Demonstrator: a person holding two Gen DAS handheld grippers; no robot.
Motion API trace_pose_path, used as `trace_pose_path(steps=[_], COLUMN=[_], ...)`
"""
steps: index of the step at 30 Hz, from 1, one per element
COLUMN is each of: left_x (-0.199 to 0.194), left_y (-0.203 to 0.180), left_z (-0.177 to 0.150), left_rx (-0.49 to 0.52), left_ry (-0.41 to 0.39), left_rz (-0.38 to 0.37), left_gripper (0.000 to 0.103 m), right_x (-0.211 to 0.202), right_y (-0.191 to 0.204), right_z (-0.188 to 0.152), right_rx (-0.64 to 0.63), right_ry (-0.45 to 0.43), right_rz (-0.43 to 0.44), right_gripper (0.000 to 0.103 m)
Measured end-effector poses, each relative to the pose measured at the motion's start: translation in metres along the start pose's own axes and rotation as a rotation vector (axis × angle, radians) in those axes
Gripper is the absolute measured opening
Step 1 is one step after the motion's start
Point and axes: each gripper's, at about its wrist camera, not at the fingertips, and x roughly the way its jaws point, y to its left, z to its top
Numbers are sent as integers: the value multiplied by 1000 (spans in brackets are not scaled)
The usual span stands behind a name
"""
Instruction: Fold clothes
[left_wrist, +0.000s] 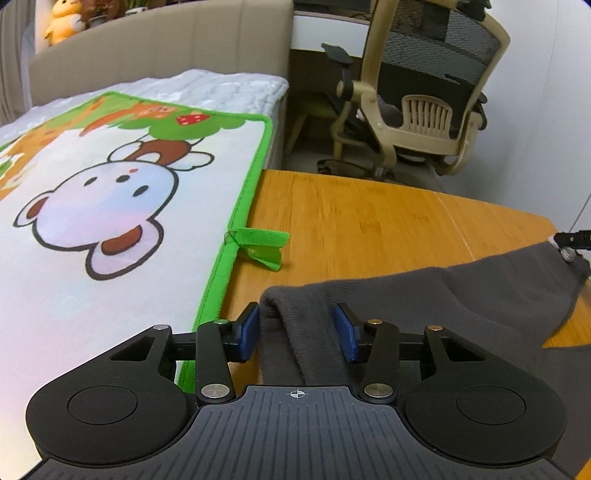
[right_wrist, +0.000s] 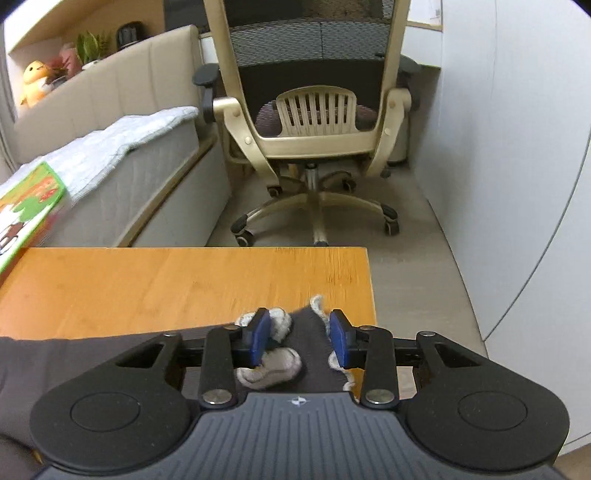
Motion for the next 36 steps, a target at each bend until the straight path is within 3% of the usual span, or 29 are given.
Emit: trace_pose_path(steps=[3,6,10,14,16,18,20,22,24,26,30,31,33,36], left_x=[-7,-33,-109,-163,-171,-178,-188,-196,-198,-188,-166,-165,-163,-163], left_y=[1,2,10,9,5,2,4,5,4,-6,-24,-27,-33,-39], left_z=[7,15,1,-56,-83,-102,-104,-96,-89,-85,-85,-85,-84,-82], left_rx=[-12,-19,-26,47,112,155,138,90,50,37,17,18,22,32], left_ry=[-16,-76,-147,-98,-38,0,-16,-61,-97,-93,-47,-47,-47,-61], left_rz=[-16,-39,-147,-190,-160,-132,-129,-152,-184,-200,-217,-221,-229,-247], left_gripper=[35,32,31,33,36,36,37,54,63,73,76,79,83,88], right_x=[-4,-37,-123,-193,-203,-207,-214,-223,-227,-223,-194,-189,-183,-194], right_y=[5,12,0,-18,-34,-53,-69,-79,-75,-64,-38,-32,-18,0], right_z=[7,15,10,-39,-70,-98,-115,-124,-128,-130,-137,-139,-141,-124], right_rx=[22,-7,18,5,-2,38,115,187,203,180,135,118,57,-43], right_ry=[13,-65,-218,-261,-216,-171,-158,-171,-183,-178,-93,-65,-30,-98], right_rz=[26,50,136,105,29,-55,-73,-58,-14,26,74,80,83,96], right_gripper=[8,6,4,5,5,7,9,14,37,50,54,53,12,0])
